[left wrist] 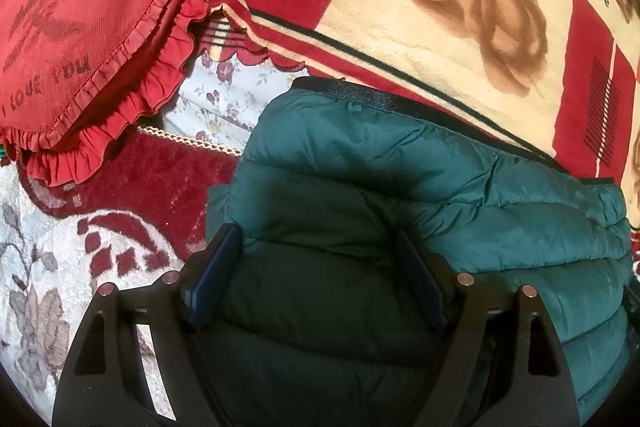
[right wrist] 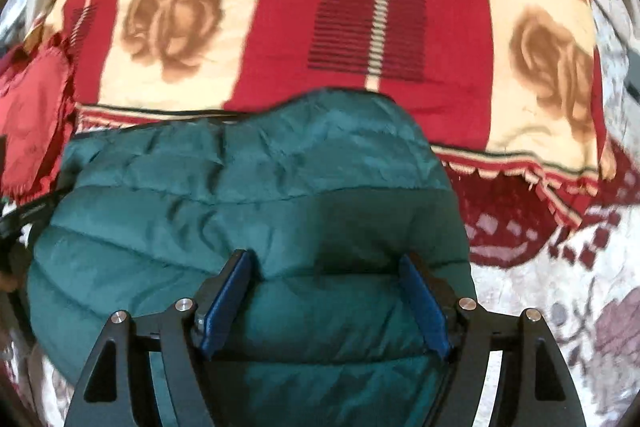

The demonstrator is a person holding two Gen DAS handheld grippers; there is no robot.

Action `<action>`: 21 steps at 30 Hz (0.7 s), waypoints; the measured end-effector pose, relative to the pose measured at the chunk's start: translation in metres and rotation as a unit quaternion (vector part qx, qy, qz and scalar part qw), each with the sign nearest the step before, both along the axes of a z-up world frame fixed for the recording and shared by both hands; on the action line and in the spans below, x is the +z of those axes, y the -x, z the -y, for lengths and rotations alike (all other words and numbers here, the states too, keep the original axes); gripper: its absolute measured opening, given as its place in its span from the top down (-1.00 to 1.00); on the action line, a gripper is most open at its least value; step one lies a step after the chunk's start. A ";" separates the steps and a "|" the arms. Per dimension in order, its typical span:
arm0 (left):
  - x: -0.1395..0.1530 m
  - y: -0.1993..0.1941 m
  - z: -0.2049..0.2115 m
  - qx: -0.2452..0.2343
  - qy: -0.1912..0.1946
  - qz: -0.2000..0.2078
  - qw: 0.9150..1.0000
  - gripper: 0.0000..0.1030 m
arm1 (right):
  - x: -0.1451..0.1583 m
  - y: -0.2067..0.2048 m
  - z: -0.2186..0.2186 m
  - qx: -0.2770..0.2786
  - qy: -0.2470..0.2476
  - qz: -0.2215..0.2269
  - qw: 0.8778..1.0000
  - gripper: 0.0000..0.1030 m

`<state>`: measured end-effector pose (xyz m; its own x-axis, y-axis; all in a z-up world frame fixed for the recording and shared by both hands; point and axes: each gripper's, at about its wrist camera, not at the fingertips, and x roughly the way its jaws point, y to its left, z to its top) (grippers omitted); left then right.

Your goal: Fold large clothes

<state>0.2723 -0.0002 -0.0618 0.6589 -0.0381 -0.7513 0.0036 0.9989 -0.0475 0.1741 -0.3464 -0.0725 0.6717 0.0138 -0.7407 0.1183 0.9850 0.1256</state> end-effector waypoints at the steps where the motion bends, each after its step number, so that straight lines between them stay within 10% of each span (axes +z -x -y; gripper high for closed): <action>1: 0.000 0.000 0.000 0.000 0.000 0.000 1.000 -0.59 | -0.002 -0.001 0.002 -0.004 0.002 0.000 1.000 -0.60; 21: 0.039 0.110 -0.026 -0.008 0.008 -0.018 1.000 -0.59 | 0.027 0.123 -0.002 0.024 -0.138 -0.007 0.990 -0.77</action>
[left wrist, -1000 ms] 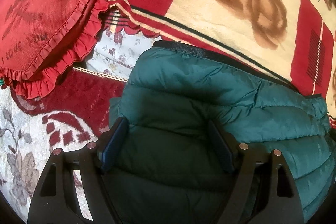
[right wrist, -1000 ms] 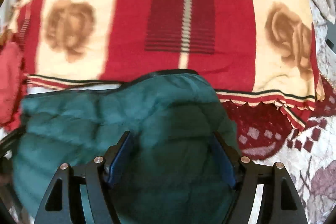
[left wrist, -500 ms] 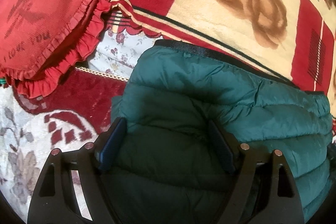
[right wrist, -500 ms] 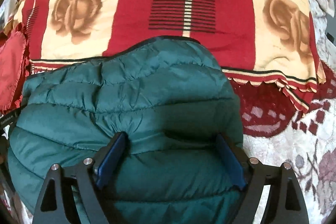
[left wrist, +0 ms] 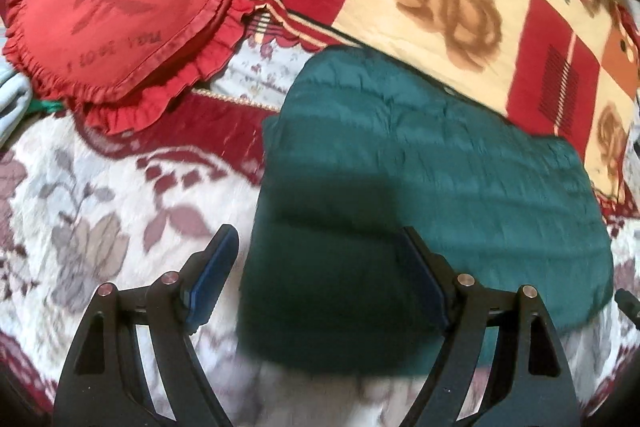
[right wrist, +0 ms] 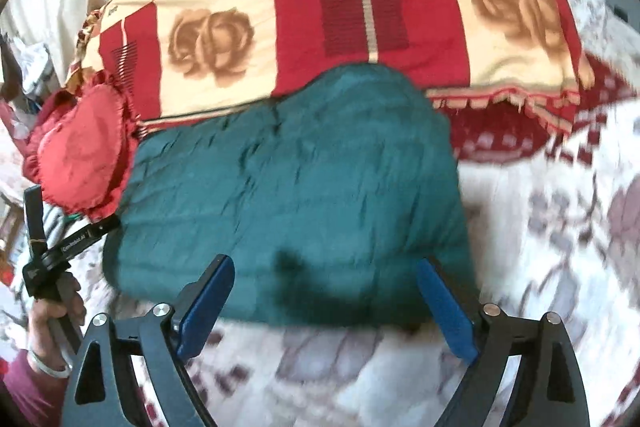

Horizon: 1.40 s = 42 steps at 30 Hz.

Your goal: Fold large clothes

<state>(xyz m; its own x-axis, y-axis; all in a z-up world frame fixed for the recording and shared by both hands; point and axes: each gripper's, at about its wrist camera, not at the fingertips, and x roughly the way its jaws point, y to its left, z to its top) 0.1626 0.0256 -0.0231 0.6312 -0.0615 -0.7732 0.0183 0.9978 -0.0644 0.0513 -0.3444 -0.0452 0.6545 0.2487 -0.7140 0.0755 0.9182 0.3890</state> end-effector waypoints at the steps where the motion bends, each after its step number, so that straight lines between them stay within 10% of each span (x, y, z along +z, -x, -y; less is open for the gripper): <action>1: 0.001 0.011 0.000 -0.002 0.000 0.000 1.000 -0.59 | -0.003 0.005 -0.001 -0.002 -0.006 -0.002 1.000 -0.77; 13: -0.005 0.064 -0.010 0.002 0.009 -0.005 1.000 -0.59 | -0.028 0.023 -0.002 -0.027 -0.043 -0.001 0.999 -0.99; 42: -0.032 0.038 -0.028 0.034 0.103 -0.033 0.993 -0.59 | -0.051 0.004 0.013 -0.050 -0.103 0.003 0.993 -0.99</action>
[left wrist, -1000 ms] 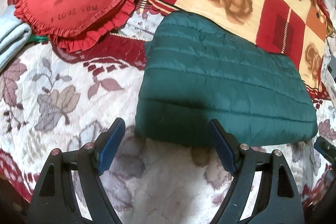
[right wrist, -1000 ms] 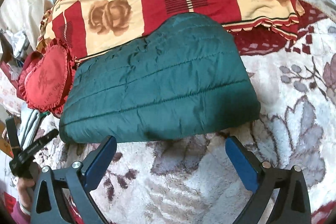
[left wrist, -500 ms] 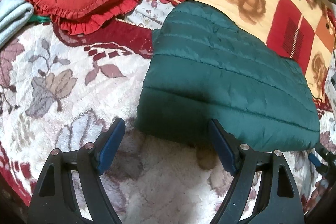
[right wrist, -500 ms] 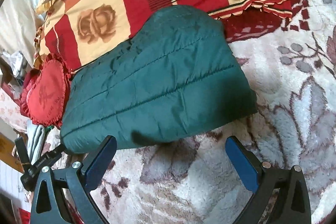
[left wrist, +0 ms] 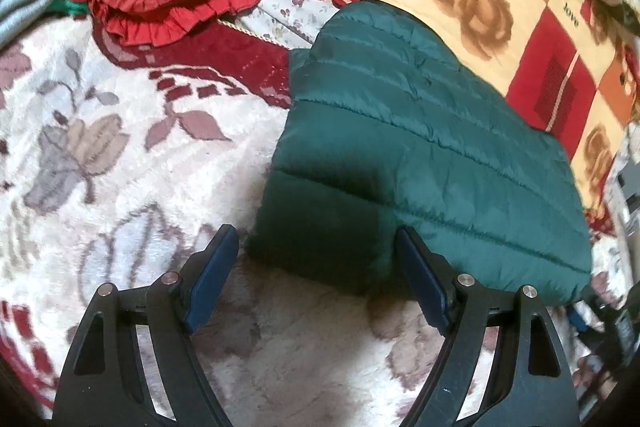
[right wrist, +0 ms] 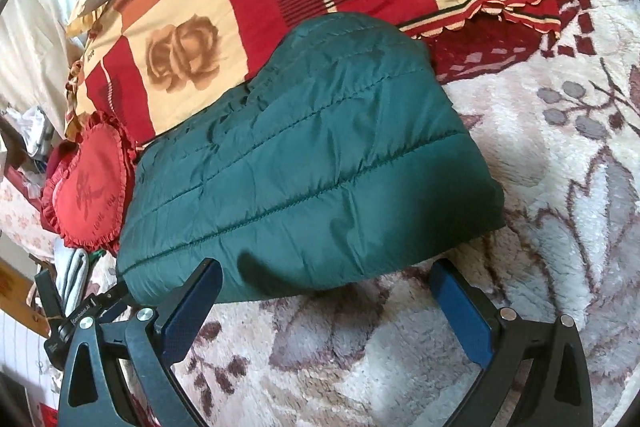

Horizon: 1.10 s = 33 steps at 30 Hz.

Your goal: Fold large clothes

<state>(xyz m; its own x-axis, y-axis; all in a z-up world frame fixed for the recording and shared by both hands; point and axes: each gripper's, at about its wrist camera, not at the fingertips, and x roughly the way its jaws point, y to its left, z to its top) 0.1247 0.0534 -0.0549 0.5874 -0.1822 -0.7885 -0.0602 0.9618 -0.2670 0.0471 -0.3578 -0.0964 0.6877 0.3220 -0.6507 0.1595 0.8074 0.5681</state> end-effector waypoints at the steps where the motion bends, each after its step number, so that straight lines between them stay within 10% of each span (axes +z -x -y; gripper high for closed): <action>1: -0.001 -0.002 -0.001 0.001 0.012 0.001 1.000 -0.59 | 0.000 -0.002 -0.001 0.001 0.001 0.001 1.000 -0.99; 17: -0.013 -0.048 -0.015 0.072 0.145 -0.021 0.987 -0.86 | -0.006 -0.049 0.007 -0.031 -0.083 0.012 0.996 -1.00; 24: -0.013 -0.052 -0.009 0.071 0.126 -0.015 0.989 -0.87 | -0.010 -0.068 0.003 -0.052 -0.078 0.004 0.996 -1.00; 33: -0.001 -0.041 0.000 0.043 0.085 0.008 0.995 -0.21 | 0.016 -0.064 -0.012 -0.021 0.006 0.012 1.000 -0.14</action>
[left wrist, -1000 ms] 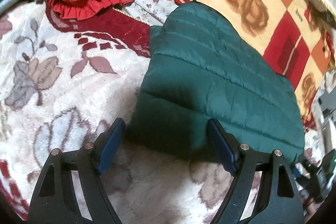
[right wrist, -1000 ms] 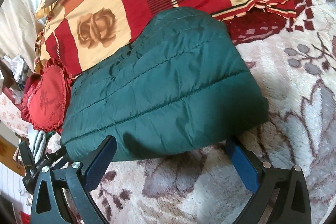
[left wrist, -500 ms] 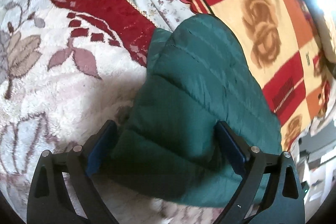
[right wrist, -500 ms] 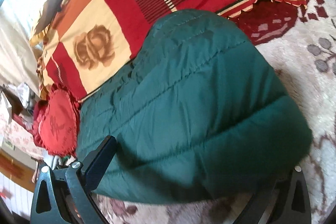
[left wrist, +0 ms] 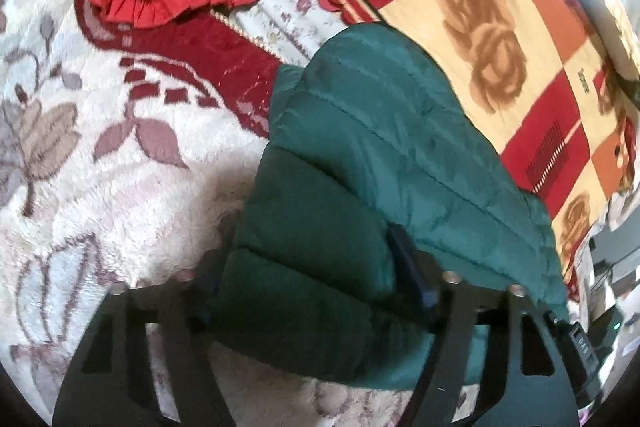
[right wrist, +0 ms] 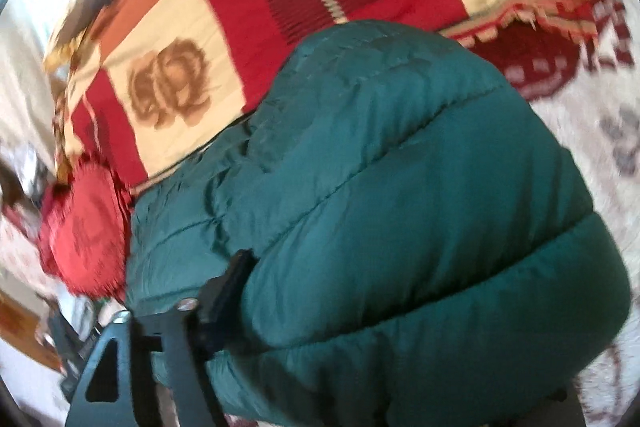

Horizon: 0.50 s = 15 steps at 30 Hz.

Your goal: Fold large clothes

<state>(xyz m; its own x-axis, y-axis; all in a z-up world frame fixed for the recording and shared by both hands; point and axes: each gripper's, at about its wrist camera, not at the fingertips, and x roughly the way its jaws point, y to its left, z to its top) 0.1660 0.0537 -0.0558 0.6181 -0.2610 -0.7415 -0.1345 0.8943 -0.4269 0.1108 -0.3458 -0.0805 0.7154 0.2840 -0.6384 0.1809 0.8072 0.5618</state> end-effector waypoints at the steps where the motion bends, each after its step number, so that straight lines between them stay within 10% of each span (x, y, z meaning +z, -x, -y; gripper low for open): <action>1: 0.004 0.003 -0.001 -0.005 0.003 0.004 1.000 -0.03 | 0.005 0.002 -0.003 0.004 0.013 0.003 1.000 0.01; 5: 0.021 0.017 -0.009 -0.023 0.017 0.012 1.000 0.32 | 0.027 0.020 -0.011 0.021 0.026 0.013 0.999 0.28; 15: 0.049 0.119 -0.024 -0.072 -0.007 0.006 0.997 0.33 | 0.048 0.127 -0.033 0.041 0.019 -0.002 0.999 0.30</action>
